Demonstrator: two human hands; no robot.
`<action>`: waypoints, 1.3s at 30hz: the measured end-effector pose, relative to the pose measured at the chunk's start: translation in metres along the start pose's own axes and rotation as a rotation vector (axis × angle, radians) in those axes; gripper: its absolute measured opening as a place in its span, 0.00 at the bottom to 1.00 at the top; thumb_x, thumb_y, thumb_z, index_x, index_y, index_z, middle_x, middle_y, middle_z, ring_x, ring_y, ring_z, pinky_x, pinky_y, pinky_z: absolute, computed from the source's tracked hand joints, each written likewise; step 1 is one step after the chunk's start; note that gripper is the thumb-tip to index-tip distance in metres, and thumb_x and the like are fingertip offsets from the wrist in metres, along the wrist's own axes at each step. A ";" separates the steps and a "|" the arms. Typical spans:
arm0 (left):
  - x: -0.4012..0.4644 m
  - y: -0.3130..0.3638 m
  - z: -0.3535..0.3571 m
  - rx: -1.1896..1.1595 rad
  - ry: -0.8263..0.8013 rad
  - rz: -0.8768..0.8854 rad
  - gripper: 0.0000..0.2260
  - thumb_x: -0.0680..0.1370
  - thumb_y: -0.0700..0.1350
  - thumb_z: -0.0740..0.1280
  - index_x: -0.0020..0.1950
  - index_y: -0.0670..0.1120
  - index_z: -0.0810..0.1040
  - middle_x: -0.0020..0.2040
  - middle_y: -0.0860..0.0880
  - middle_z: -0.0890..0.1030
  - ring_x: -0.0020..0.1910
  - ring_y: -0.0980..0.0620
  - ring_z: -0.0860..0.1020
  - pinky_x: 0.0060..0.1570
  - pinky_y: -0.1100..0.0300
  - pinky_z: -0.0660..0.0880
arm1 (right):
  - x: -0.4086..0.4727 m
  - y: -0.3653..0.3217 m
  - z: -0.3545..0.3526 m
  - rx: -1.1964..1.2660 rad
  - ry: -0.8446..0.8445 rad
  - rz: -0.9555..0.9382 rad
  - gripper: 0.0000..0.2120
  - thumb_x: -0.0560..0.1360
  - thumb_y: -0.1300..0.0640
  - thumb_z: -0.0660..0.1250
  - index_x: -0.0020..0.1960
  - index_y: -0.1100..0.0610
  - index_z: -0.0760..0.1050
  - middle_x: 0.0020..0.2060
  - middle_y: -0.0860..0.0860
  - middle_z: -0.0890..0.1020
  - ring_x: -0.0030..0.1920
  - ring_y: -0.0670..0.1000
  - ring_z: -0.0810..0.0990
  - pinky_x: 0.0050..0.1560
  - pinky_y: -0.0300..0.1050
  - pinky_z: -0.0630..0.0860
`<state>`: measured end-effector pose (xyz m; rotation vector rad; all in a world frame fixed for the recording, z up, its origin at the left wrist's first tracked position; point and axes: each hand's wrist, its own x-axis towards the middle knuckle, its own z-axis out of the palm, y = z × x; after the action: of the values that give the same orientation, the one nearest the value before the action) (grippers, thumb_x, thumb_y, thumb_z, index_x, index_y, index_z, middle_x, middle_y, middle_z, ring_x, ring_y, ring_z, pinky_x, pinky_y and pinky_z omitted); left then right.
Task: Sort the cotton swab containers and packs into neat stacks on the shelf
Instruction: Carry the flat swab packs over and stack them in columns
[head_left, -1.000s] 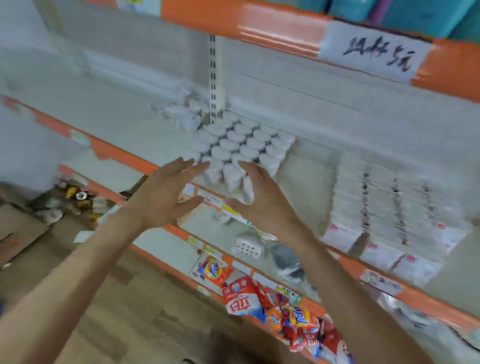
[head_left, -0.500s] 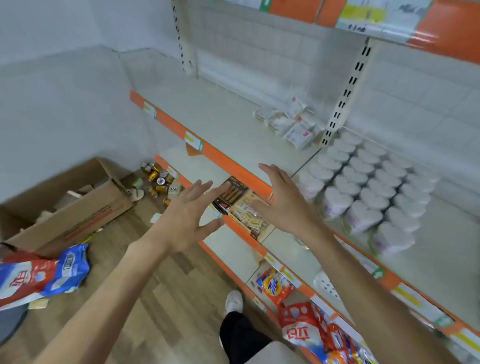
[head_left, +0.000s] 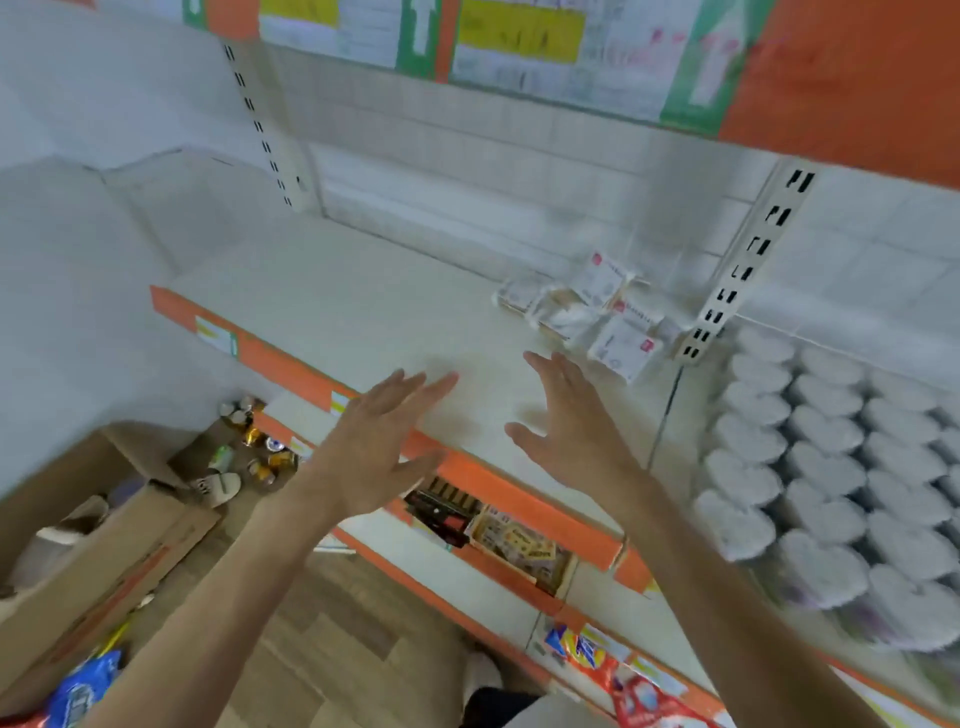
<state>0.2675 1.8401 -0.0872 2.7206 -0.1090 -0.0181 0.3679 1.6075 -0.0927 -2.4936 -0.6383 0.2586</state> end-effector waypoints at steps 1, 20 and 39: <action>0.014 -0.006 -0.001 -0.017 0.001 0.017 0.33 0.75 0.69 0.55 0.78 0.68 0.46 0.81 0.49 0.58 0.81 0.50 0.49 0.77 0.51 0.50 | 0.009 0.001 -0.003 -0.018 0.028 0.016 0.38 0.78 0.45 0.68 0.81 0.46 0.50 0.81 0.50 0.49 0.80 0.54 0.49 0.78 0.53 0.53; 0.139 -0.130 -0.052 -0.043 -0.239 0.387 0.32 0.81 0.58 0.63 0.80 0.65 0.49 0.81 0.51 0.59 0.81 0.51 0.49 0.76 0.47 0.54 | 0.143 0.015 -0.056 -0.259 0.561 0.526 0.18 0.79 0.59 0.65 0.68 0.57 0.69 0.63 0.58 0.73 0.57 0.61 0.77 0.53 0.53 0.76; 0.283 -0.015 0.000 -0.061 -0.275 0.619 0.32 0.75 0.48 0.71 0.78 0.52 0.64 0.75 0.46 0.67 0.73 0.43 0.65 0.68 0.50 0.67 | 0.052 -0.024 -0.048 -0.283 0.546 0.510 0.11 0.76 0.62 0.70 0.56 0.58 0.74 0.50 0.55 0.81 0.46 0.57 0.80 0.50 0.54 0.78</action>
<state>0.5505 1.8314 -0.0918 2.4930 -0.9984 -0.2094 0.4181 1.6285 -0.0423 -2.7831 0.2025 -0.3494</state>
